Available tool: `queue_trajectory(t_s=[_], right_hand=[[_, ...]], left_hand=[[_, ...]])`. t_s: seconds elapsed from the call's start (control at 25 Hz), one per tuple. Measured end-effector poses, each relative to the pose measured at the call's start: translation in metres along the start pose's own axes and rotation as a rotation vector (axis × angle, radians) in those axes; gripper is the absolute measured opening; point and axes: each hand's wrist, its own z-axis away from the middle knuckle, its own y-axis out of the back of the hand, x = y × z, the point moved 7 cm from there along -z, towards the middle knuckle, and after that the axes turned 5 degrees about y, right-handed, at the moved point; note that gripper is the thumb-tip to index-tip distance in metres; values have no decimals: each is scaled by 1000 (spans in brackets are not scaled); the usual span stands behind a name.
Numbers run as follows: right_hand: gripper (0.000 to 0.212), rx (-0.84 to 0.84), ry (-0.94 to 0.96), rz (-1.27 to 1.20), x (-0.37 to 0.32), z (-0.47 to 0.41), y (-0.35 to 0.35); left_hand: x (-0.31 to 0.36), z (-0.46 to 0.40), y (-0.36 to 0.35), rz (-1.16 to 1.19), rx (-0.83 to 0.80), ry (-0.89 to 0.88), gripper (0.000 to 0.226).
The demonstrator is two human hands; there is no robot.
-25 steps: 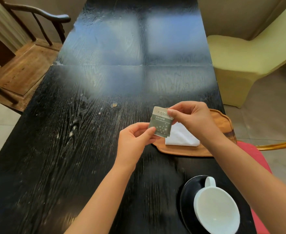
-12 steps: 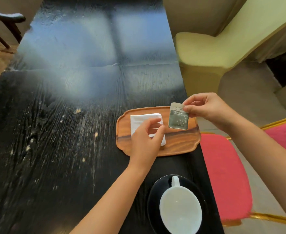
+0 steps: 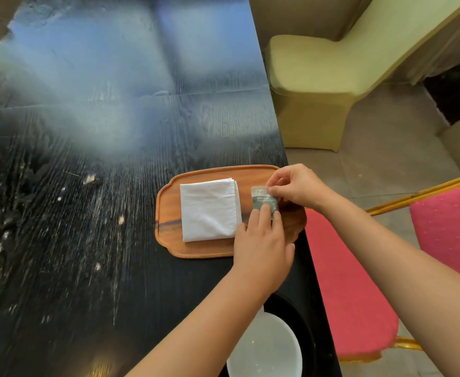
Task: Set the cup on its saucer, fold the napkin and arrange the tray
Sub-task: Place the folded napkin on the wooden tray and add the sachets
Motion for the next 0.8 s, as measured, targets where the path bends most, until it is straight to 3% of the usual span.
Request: queue_trajectory(t_s=[0.12,0.24,0.8], right_hand=[[6,55,51,167,-5,0,-2],[4,101,103,278,-9,2,-2],[10,178,104,284,-8,14,8]], left_hand=[[1,0,-5,-41,-33,13,64],[1,2,-5,-18,39,21,65],[3,0,7,-43,117,6,60]])
